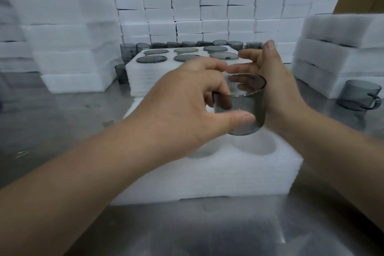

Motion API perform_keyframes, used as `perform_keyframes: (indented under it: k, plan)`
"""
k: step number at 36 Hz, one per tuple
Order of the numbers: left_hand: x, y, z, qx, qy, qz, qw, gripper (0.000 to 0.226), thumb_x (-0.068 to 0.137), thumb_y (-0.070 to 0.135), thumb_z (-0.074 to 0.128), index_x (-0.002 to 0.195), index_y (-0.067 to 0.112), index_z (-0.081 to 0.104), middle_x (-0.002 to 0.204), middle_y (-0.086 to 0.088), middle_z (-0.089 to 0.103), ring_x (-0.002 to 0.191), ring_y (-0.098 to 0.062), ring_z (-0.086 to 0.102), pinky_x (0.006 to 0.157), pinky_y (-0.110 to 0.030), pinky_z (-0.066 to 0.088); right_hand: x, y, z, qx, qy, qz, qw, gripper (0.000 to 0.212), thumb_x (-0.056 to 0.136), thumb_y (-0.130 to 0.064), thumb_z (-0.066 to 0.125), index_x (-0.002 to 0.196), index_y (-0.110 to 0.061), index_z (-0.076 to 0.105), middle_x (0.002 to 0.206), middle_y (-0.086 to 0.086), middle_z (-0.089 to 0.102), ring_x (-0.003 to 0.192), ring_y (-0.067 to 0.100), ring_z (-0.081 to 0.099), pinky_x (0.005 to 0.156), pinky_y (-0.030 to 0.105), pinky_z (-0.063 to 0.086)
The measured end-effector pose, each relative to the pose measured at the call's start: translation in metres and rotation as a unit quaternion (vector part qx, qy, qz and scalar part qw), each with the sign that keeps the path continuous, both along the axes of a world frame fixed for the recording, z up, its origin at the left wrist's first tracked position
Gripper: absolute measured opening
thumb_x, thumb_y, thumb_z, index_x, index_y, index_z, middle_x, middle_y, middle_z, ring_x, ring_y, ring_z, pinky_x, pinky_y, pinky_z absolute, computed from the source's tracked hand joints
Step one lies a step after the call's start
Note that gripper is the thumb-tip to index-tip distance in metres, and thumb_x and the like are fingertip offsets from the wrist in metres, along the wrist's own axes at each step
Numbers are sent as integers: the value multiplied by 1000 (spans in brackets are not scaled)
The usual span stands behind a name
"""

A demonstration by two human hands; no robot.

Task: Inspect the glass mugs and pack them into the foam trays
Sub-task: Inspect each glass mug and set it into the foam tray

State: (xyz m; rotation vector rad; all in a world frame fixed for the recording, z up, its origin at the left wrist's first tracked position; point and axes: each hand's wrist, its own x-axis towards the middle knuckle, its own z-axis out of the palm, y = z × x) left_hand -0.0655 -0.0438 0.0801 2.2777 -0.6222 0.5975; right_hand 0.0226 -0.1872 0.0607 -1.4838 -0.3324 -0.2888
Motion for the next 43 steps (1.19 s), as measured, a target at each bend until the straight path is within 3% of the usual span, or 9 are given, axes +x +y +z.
perform_keyframes:
  k: [5, 10, 15, 21, 23, 30, 37, 40, 43]
  plan:
    - [-1, -5, -5, 55, -29, -20, 998, 23, 60, 49, 65, 63, 30, 54, 97, 43, 40, 84, 19, 46, 72, 0, 33, 5, -5, 4, 117, 96, 56, 987, 50, 99, -49, 20, 92, -14, 54, 83, 13, 68, 63, 19, 63, 62, 25, 48]
    - [0, -7, -8, 84, -44, -38, 995, 24, 62, 56, 65, 66, 35, 53, 105, 37, 41, 90, 27, 39, 76, 4, 28, 12, -8, 4, 138, 122, 58, 981, 53, 99, -49, 19, 92, -11, 55, 77, 11, 68, 57, 17, 66, 55, 24, 45]
    - [-2, -9, -10, 100, -83, -55, 990, 33, 66, 51, 67, 66, 19, 61, 114, 20, 49, 108, 8, 43, 85, -4, 31, 15, -7, 1, 134, 119, 58, 982, 52, 99, -49, 23, 90, -11, 56, 69, 8, 70, 63, 20, 67, 63, 29, 49]
    - [-6, -13, -9, 144, -91, -65, 983, 35, 71, 47, 67, 69, 12, 69, 121, -6, 61, 95, -2, 48, 78, -8, 35, 16, -7, 1, 118, 117, 60, 984, 49, 99, -48, 24, 89, -11, 55, 71, 8, 69, 60, 19, 67, 61, 29, 48]
    - [-7, -13, -10, 153, -79, -73, 982, 36, 74, 47, 64, 74, 13, 73, 124, -7, 60, 93, -5, 49, 79, -16, 39, 16, -8, 0, 109, 116, 60, 985, 48, 99, -47, 25, 90, -11, 55, 70, 7, 70, 60, 19, 67, 57, 26, 49]
    - [-6, -13, -11, 141, -99, -62, 983, 38, 74, 40, 59, 94, 10, 71, 121, -9, 61, 101, -7, 50, 85, -17, 38, 19, -6, 1, 110, 120, 56, 985, 47, 99, -46, 25, 87, -12, 55, 60, 4, 68, 55, 15, 65, 56, 24, 46]
    - [-5, -12, -13, 140, -85, -53, 985, 37, 69, 50, 67, 79, 14, 67, 111, -1, 61, 97, -4, 50, 81, -13, 36, 18, -6, 0, 100, 111, 55, 987, 46, 99, -45, 25, 88, -12, 54, 64, 4, 68, 56, 14, 64, 65, 28, 48]
    - [-5, -12, -11, 148, -74, -46, 985, 43, 69, 47, 65, 102, 18, 66, 111, 7, 56, 93, 1, 48, 82, -16, 39, 17, -4, 1, 101, 108, 48, 988, 45, 100, -44, 25, 87, -12, 54, 70, 7, 67, 64, 18, 63, 71, 31, 46]
    - [-6, -12, -10, 168, -47, -49, 983, 63, 72, 51, 59, 129, 27, 52, 120, 14, 51, 108, -2, 47, 94, -23, 40, 16, -4, 2, 104, 111, 50, 987, 44, 100, -43, 26, 88, -11, 54, 75, 10, 65, 65, 20, 62, 61, 25, 49]
